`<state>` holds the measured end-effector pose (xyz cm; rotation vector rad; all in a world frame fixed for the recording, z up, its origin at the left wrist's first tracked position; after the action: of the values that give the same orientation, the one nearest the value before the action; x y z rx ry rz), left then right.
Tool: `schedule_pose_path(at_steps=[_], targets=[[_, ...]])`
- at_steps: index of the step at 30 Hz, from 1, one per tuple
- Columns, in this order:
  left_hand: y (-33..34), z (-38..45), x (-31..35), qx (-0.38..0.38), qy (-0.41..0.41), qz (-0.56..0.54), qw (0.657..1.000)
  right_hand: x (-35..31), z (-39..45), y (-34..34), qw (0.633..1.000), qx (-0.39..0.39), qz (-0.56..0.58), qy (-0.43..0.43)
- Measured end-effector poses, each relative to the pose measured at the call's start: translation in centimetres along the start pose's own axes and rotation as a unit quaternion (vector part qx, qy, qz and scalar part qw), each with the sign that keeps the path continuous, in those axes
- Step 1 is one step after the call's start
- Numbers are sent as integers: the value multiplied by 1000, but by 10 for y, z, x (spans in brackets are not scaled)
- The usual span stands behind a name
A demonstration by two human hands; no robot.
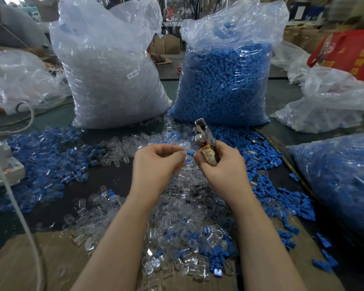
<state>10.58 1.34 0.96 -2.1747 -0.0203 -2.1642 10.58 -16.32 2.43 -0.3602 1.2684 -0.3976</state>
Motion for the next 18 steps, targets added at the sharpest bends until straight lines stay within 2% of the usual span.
schedule_pose_path(at_steps=[5, 11, 18], targets=[[4, -1, 6, -9, 14, -15, 1000, 0, -1, -3, 1000, 17, 14, 0], [9, -4, 14, -8, 43, 54, 998, -1, -1, -2, 1000, 10, 1, 2], [14, -3, 15, -18, 56, 68, 996, 1, -1, 0, 1000, -3, 31, 1]])
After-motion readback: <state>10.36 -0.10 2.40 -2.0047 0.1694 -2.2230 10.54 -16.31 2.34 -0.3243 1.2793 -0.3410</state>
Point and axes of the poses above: each hand's wrist, its own z-axis towards the middle knuckle, its own y-axis out of the palm, x = y × z, the point moved 10 cm from there along z, towards the middle knuckle, and after that the axes turned 8 degrees about -x, right-handed, at the moved point
